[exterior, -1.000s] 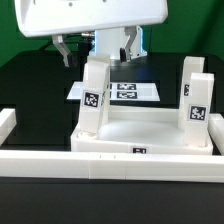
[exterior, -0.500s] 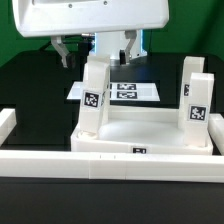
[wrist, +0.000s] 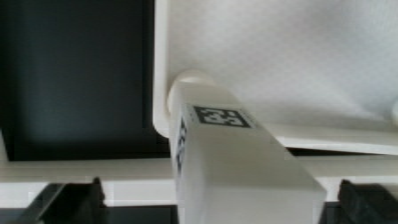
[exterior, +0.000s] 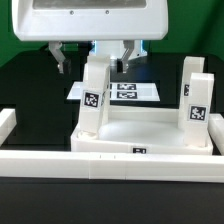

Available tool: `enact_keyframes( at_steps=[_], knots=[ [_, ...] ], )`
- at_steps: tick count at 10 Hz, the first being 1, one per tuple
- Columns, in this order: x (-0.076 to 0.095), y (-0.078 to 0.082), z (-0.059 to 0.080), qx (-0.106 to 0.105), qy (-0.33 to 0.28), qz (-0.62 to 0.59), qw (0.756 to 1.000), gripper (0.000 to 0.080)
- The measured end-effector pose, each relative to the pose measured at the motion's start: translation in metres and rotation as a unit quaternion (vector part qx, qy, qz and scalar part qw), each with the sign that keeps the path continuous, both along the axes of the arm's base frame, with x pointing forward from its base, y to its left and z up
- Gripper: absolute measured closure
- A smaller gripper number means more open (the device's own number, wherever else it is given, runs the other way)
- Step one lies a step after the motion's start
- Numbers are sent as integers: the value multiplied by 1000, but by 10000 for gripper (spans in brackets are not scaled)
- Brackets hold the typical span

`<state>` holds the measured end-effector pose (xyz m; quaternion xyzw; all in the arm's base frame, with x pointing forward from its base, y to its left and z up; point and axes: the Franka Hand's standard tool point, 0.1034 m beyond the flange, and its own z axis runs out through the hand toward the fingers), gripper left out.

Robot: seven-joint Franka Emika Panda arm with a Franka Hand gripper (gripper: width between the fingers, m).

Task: Assemble desk

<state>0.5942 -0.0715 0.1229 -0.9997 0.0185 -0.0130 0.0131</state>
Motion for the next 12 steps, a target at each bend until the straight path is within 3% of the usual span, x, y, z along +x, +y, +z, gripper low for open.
enact_keyframes(
  at_steps=[2, 4, 8, 12],
  knots=[
    [-3, -6, -3, 3, 4, 5, 1000, 178],
    [-4, -9, -5, 8, 3, 3, 1000, 515],
    [-4, -8, -5, 9, 3, -8, 1000, 511],
    [-3, -6, -5, 17, 7, -134, 991, 511]
  ],
)
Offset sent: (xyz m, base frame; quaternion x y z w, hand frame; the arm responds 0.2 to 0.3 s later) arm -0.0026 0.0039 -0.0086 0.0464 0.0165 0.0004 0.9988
